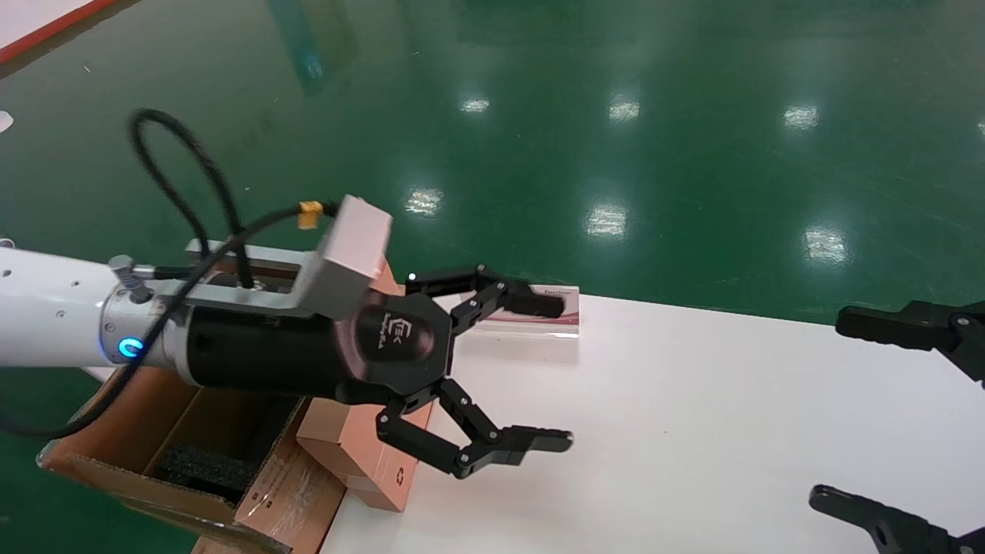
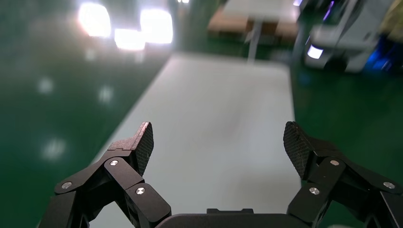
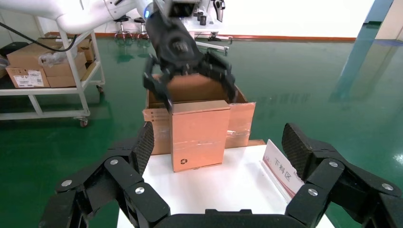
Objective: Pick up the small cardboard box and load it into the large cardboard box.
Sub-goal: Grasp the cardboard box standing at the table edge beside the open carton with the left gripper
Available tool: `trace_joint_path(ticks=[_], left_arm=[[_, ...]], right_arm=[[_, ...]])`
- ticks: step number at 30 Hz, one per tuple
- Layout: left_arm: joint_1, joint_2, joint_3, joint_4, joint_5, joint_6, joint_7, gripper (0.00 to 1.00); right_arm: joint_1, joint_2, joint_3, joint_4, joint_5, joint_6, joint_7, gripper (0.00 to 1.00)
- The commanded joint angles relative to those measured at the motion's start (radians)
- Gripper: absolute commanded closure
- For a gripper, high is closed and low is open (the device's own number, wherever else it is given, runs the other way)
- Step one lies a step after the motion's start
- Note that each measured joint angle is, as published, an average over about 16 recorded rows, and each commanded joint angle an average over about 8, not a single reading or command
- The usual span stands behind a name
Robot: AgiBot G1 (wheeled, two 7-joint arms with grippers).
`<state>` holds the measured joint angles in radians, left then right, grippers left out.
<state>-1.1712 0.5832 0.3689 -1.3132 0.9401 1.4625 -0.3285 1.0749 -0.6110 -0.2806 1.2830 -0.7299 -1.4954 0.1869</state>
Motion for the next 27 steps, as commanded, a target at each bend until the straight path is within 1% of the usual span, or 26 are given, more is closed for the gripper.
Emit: trace_joint_path(ticks=[1, 8, 14, 17, 21, 27], left_arm=[[-0.02, -0.01, 0.022, -0.009, 0.05, -0.009, -0.032, 0.0], [-0.197, 0.016, 0.126, -0.022, 0.287, 0.03, -0.21, 0.0], [-0.341, 0.054, 0.212, -0.024, 0.435, 0.09, -0.344, 0.0], [-0.407, 0.072, 0.272, -0.023, 0.494, 0.109, -0.412, 0.0], [-0.496, 0.09, 0.371, -0.023, 0.562, 0.12, -0.504, 0.0], [-0.625, 0.109, 0.534, -0.027, 0.626, 0.124, -0.644, 0.0]], right_arm=[[0.0, 0.0, 0.0, 0.0, 0.0, 0.0, 0.0, 0.0], [0.0, 0.0, -0.001, 0.0, 0.0, 0.0, 0.0, 0.0], [0.0, 0.0, -0.001, 0.0, 0.001, 0.0, -0.001, 0.0], [0.0, 0.001, -0.001, 0.0, 0.001, 0.0, -0.001, 0.0], [0.0, 0.001, -0.002, 0.0, 0.001, 0.001, -0.001, 0.0], [0.001, 0.001, -0.002, 0.0, 0.001, 0.001, -0.001, 0.0]])
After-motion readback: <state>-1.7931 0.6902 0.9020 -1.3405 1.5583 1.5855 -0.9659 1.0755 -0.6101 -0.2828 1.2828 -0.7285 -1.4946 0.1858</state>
